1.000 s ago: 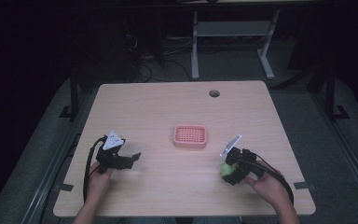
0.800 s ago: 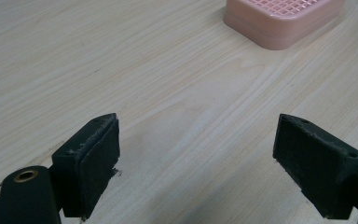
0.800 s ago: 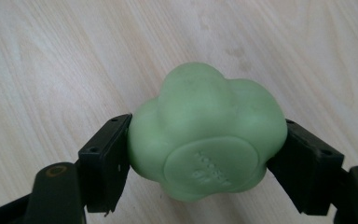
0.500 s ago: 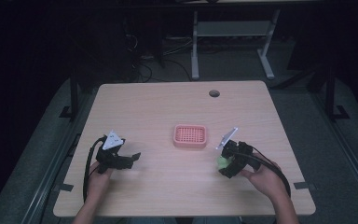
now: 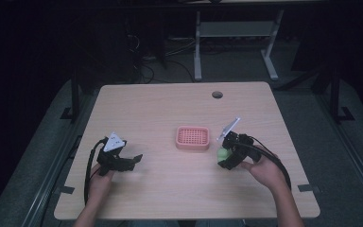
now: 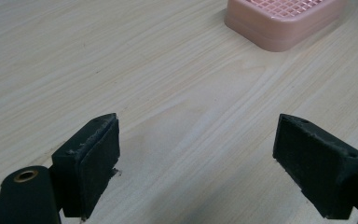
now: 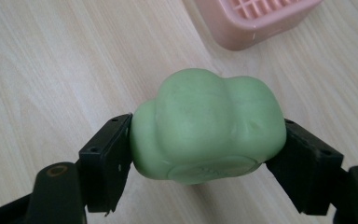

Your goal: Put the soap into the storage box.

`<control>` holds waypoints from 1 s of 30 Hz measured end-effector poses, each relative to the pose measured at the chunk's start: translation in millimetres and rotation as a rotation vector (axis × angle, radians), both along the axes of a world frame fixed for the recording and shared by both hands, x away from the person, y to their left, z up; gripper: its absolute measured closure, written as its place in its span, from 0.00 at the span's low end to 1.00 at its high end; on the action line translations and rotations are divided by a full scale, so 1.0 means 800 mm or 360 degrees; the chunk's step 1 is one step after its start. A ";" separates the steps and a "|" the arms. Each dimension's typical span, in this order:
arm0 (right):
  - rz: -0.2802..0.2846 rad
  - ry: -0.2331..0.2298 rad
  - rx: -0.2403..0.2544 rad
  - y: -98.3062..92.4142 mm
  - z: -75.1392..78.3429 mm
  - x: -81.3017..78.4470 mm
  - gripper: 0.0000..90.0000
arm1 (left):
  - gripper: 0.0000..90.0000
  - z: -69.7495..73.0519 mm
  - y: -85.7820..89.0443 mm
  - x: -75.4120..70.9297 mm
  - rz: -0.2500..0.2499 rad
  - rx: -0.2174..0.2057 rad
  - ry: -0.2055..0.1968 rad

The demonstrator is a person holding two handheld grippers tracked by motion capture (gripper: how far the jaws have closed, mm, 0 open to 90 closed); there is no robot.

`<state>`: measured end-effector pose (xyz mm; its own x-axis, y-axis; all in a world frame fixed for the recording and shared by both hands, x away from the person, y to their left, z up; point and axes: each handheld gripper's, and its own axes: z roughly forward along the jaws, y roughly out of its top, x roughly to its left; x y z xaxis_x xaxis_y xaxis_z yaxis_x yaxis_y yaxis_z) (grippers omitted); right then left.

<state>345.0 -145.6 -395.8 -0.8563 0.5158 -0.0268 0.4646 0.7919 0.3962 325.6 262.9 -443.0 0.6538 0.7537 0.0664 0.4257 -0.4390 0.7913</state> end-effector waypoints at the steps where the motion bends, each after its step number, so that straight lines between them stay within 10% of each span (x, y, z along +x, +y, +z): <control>1: 0.0002 0.0002 -0.0008 0.004 0.002 0.003 0.28 | 0.16 0.000 0.000 0.000 0.0000 0.0003 0.0002; 30: 0.0095 -0.0025 0.0028 0.059 0.024 0.055 0.28 | 0.16 0.001 0.002 0.000 0.0006 -0.0007 -0.0004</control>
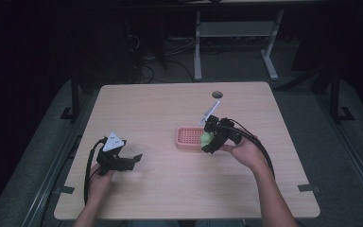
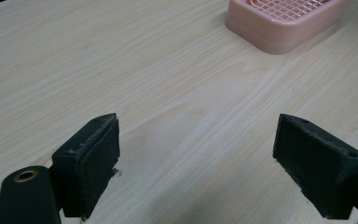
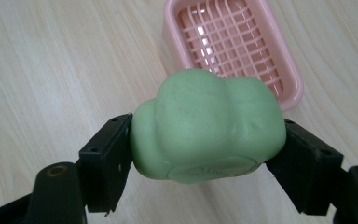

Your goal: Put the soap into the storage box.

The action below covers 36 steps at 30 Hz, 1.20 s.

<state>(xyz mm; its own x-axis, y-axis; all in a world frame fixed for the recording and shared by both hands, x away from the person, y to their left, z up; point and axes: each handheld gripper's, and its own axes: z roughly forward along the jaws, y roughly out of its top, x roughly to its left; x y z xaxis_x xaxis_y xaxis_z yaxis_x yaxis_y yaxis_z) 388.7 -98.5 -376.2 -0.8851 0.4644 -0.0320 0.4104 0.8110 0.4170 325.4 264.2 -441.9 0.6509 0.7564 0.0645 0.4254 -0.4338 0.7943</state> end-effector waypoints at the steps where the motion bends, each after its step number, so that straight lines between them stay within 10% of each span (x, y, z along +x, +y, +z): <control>1: 0.0006 0.0005 0.0006 0.002 0.000 0.003 0.28 | 0.16 0.000 0.000 0.000 0.0001 -0.0002 -0.0001; 22: 0.0007 0.0006 0.0025 0.032 0.001 0.041 0.28 | 0.16 0.000 0.001 0.000 0.0005 -0.0016 0.0001; 36: -0.0046 0.0083 -0.0011 0.044 -0.032 0.068 0.28 | 0.16 0.000 0.002 0.000 0.0005 -0.0017 -0.0004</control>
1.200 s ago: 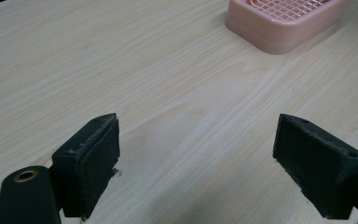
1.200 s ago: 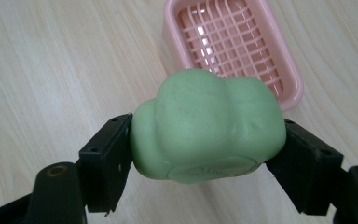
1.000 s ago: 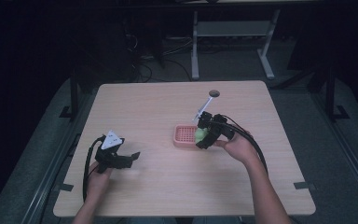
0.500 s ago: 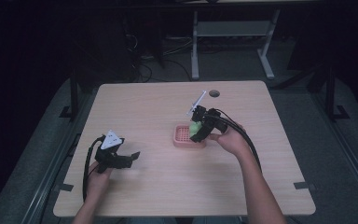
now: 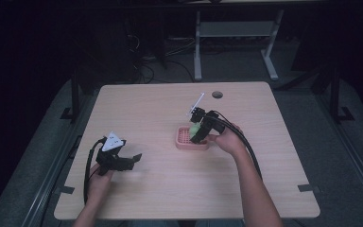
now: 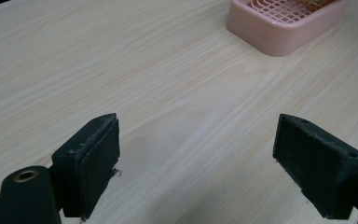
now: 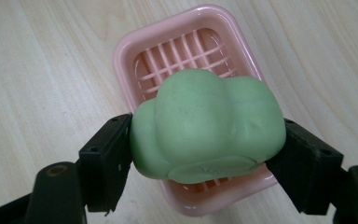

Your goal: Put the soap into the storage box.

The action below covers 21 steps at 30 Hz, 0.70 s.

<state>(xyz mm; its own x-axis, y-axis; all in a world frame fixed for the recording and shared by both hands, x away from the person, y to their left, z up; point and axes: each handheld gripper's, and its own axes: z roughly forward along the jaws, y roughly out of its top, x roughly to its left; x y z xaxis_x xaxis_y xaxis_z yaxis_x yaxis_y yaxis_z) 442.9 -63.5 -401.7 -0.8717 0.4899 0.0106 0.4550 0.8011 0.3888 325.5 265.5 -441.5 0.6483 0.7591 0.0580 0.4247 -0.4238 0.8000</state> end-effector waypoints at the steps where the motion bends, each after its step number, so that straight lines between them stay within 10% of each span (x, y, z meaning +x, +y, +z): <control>1: -0.0002 0.0004 0.0001 0.000 -0.002 0.002 0.28 | 0.16 0.000 0.000 0.000 0.0000 0.0002 0.0002; 21: -0.0052 0.0030 0.0068 0.005 -0.017 0.016 0.28 | 0.16 -0.001 -0.001 0.000 -0.0002 0.0001 0.0005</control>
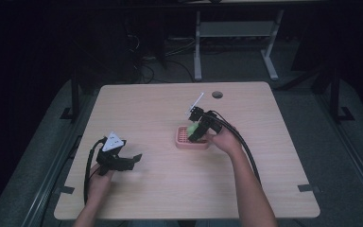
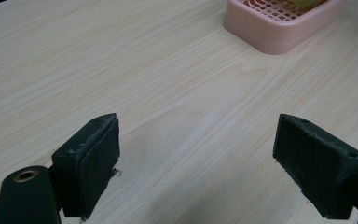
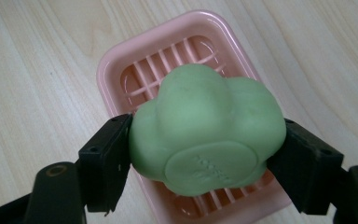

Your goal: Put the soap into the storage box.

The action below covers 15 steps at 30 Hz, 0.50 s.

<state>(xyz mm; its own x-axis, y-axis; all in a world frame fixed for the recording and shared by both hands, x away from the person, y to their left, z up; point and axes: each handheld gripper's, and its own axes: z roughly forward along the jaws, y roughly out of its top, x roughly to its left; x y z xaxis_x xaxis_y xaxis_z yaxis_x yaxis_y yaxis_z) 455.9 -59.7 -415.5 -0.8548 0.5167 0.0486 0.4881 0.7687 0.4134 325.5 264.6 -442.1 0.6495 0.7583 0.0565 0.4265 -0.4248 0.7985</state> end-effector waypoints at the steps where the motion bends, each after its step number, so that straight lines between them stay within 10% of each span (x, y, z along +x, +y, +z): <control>1: 0.0002 -0.0002 -0.0002 0.002 0.000 0.000 0.28 | 0.16 0.000 0.000 0.000 0.0000 0.0000 0.0001; 15: 0.0008 -0.0005 -0.0039 0.012 -0.007 0.004 0.28 | 0.16 0.001 0.001 0.000 -0.0003 0.0008 0.0005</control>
<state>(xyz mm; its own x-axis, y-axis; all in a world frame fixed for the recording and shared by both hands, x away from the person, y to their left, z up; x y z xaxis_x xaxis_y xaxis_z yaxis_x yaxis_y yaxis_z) 458.8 -50.0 -420.9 -0.8574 0.5136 0.0332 0.4831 0.7809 0.3960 325.7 265.7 -441.6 0.6511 0.7567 0.0584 0.4280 -0.4297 0.7951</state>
